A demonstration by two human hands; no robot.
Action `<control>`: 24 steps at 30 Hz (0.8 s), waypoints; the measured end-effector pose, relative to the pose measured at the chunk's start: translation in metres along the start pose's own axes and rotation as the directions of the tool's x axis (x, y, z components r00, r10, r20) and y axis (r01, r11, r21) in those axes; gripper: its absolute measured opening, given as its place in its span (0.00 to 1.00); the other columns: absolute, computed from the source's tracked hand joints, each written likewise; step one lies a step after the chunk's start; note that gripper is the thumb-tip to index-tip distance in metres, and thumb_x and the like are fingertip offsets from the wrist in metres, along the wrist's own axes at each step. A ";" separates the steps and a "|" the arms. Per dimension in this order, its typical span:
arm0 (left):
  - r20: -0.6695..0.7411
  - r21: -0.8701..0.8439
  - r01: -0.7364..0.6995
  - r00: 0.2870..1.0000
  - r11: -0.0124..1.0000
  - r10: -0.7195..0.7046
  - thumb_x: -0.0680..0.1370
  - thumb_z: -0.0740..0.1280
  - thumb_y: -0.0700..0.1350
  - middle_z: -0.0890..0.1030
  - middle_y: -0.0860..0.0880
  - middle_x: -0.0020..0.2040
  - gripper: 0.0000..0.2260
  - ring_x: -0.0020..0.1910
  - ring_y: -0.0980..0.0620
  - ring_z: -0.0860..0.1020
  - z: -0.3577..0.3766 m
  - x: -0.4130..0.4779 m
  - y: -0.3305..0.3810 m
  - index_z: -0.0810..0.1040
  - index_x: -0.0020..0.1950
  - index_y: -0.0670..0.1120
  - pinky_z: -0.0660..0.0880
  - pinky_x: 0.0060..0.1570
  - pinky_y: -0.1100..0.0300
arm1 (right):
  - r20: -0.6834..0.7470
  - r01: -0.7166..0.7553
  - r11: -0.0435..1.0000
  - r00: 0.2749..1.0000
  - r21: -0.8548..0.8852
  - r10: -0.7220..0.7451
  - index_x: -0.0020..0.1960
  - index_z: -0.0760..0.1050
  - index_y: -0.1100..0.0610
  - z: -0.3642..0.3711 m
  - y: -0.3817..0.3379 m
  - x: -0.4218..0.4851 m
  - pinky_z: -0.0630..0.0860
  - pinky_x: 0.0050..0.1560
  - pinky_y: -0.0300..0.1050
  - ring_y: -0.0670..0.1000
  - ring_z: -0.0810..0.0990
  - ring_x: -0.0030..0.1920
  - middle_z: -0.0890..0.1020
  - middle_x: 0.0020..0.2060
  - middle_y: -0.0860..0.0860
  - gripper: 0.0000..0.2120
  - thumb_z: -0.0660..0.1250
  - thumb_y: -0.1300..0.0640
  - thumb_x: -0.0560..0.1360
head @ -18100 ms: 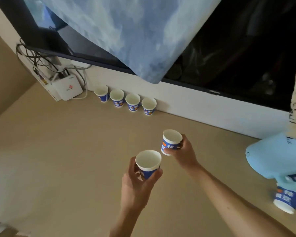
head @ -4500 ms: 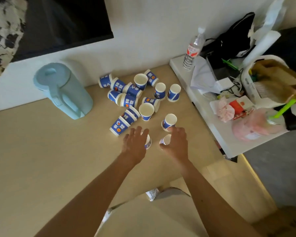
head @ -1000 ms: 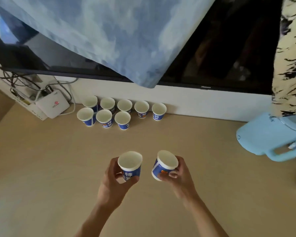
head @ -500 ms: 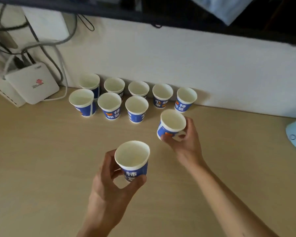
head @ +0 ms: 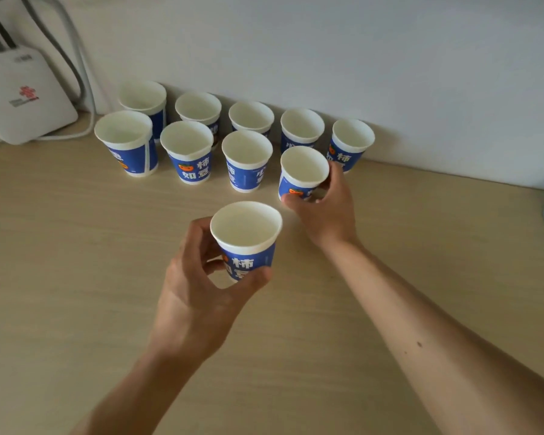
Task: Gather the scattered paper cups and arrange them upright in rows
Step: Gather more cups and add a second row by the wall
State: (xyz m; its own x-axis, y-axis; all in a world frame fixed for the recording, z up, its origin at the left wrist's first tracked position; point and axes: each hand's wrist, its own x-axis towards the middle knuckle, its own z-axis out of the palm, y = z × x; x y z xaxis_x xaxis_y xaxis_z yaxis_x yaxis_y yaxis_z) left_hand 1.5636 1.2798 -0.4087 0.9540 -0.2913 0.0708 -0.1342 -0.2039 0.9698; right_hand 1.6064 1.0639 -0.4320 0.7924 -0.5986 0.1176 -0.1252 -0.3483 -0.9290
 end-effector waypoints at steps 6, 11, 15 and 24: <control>0.004 0.003 -0.027 1.000 1.000 0.027 0.62 0.80 0.48 0.84 0.64 0.50 0.27 0.50 0.62 0.83 0.002 0.013 0.002 0.75 0.58 0.59 0.75 0.47 0.74 | -0.009 0.009 1.000 1.000 -0.011 -0.009 0.62 0.75 0.54 0.003 0.001 0.009 0.80 0.51 0.43 0.44 0.82 0.50 0.84 0.54 0.47 0.27 0.79 0.61 0.65; 0.006 -0.001 -0.016 1.000 1.000 0.016 0.62 0.80 0.48 0.84 0.62 0.51 0.27 0.51 0.61 0.83 0.003 0.019 0.001 0.75 0.59 0.58 0.77 0.48 0.71 | -0.017 0.011 1.000 1.000 -0.014 -0.011 0.62 0.75 0.55 0.005 0.002 0.012 0.80 0.50 0.43 0.45 0.82 0.48 0.84 0.53 0.48 0.26 0.78 0.61 0.66; 0.008 0.004 0.002 1.000 1.000 -0.002 0.62 0.80 0.50 0.84 0.62 0.52 0.28 0.52 0.60 0.83 0.005 0.021 0.000 0.75 0.59 0.59 0.79 0.50 0.68 | -0.007 0.003 1.000 1.000 -0.012 -0.003 0.63 0.74 0.54 0.005 0.003 0.013 0.79 0.52 0.41 0.45 0.83 0.52 0.84 0.55 0.47 0.29 0.78 0.62 0.65; -0.002 0.033 0.030 1.000 0.999 -0.030 0.63 0.79 0.53 0.85 0.62 0.49 0.31 0.48 0.60 0.84 0.024 0.030 0.007 0.70 0.61 0.56 0.78 0.48 0.67 | 0.100 -0.035 0.964 0.995 0.264 0.009 0.55 0.79 0.53 -0.043 -0.014 -0.051 0.77 0.52 0.53 0.48 0.82 0.48 0.84 0.47 0.51 0.20 0.73 0.57 0.63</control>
State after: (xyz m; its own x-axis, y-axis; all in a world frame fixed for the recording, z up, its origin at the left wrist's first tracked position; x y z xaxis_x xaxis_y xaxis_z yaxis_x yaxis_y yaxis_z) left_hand 1.5844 1.2468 -0.4050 0.9580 -0.2838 0.0425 -0.1148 -0.2431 0.9632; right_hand 1.5421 1.0679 -0.4095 0.8470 -0.5264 0.0740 0.0092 -0.1246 -0.9922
